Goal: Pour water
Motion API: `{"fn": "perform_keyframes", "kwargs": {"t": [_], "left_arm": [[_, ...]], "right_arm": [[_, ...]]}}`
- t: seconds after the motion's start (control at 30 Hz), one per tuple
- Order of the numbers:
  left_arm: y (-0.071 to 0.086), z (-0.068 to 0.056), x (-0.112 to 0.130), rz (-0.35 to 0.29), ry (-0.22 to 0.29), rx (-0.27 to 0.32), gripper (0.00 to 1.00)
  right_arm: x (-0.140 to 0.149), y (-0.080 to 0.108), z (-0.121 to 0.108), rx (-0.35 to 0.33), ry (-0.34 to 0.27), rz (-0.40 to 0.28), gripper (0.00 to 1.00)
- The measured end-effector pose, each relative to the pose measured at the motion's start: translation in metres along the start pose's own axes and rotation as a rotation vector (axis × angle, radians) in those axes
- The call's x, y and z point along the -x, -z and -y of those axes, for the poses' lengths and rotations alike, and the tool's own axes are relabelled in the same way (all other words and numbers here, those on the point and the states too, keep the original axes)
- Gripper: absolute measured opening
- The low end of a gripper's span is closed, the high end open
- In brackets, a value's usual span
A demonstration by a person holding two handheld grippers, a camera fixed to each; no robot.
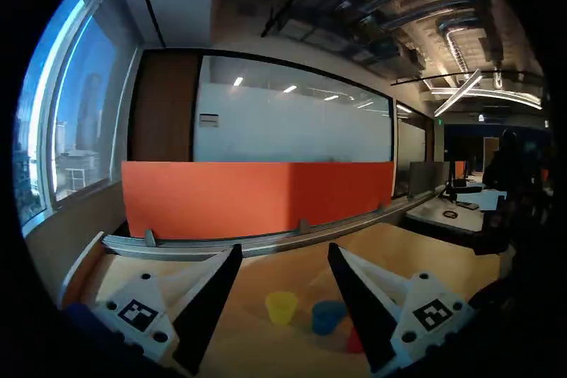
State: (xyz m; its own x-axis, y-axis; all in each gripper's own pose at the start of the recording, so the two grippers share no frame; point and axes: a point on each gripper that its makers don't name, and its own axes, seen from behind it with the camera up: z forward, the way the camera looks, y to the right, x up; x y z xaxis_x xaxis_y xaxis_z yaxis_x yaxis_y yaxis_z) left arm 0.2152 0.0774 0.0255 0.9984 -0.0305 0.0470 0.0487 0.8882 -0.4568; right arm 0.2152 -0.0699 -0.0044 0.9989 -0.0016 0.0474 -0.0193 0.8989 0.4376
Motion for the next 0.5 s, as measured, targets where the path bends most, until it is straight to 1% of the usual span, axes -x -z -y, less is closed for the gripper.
{"fn": "perform_keyframes", "kwargs": {"t": [0.1, 0.2, 0.3, 0.4, 0.5], "left_arm": [[0.0, -0.009, -0.002, -0.002, 0.004, 0.045, 0.9], [0.0, -0.016, -0.003, -0.004, -0.002, 0.083, 0.9], [-0.001, -0.02, -0.003, -0.004, 0.0, 0.105, 0.9], [-0.003, -0.022, -0.003, -0.003, -0.003, 0.122, 0.9], [-0.006, -0.022, 0.0, 0.006, -0.012, 0.126, 0.9]], "right_arm": [[-0.002, 0.001, 0.015, -0.066, 0.01, -0.001, 0.99], [-0.005, 0.002, 0.025, -0.113, 0.014, -0.003, 0.99], [-0.007, 0.002, 0.031, -0.145, 0.004, -0.002, 0.99], [-0.007, 0.001, 0.032, -0.16, 0.0, 0.005, 0.99], [-0.006, -0.001, 0.033, -0.163, 0.007, 0.016, 0.99]]}}
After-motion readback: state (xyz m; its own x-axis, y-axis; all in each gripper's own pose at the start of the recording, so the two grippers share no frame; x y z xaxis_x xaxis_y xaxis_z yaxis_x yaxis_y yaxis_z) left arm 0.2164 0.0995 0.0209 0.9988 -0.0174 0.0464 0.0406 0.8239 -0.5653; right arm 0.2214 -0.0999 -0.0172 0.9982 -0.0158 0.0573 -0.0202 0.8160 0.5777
